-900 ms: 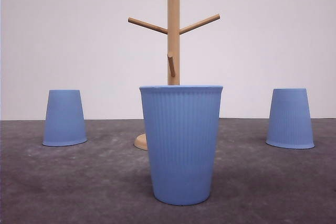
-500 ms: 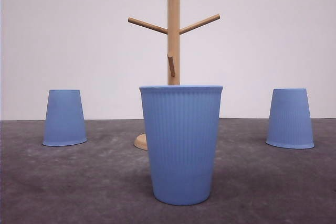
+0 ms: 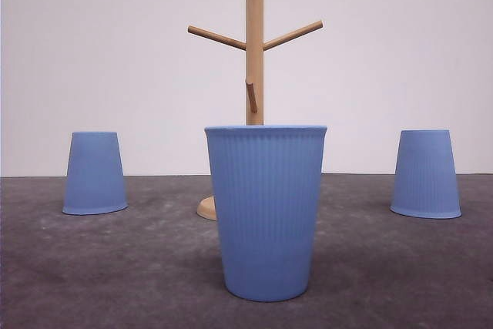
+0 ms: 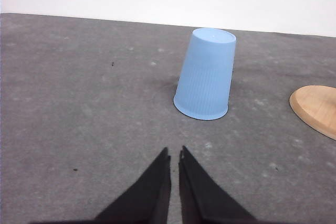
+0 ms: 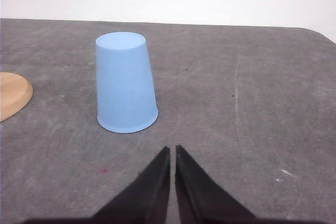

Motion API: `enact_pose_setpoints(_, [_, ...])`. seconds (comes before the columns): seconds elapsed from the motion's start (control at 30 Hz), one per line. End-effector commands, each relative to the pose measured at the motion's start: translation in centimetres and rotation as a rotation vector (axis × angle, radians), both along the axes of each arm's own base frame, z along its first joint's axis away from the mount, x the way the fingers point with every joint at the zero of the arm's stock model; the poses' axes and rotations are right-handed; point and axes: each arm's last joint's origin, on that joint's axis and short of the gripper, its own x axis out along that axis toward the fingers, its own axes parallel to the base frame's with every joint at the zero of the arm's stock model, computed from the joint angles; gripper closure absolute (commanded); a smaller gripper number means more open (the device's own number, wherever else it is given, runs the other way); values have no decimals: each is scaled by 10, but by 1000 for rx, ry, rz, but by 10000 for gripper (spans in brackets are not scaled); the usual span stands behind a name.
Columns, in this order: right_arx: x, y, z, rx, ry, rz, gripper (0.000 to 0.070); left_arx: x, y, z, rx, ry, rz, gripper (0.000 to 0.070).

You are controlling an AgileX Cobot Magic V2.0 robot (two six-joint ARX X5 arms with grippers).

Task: Place three cups

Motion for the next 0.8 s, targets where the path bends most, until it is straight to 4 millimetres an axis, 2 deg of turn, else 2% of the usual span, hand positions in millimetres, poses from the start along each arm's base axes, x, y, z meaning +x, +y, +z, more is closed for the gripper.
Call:
enact_pose_setpoints(0.0, [0,0,0,-3,-11,4,686,0,0,-5,0,20,3,697])
enact_pose_setpoints(0.23, [0,0,0,6,-11,4,686,0,0,-5,-16,21,6,697])
enact_pose_setpoints(0.4, [0,1,12,188,-78,-2,694,-1,0,8,-120,-16,25,696])
enact_pose_setpoints(0.5, [-4,2,33,271,-109,36,695,-4,1,31,-197,-72,63,696])
enact_pose_setpoints(0.6, [-6,3,59,294,-92,63,696,-7,1,63,-285,-97,75,696])
enact_pose_setpoints(0.77, [2,3,102,251,41,68,696,3,1,120,-251,-32,77,696])
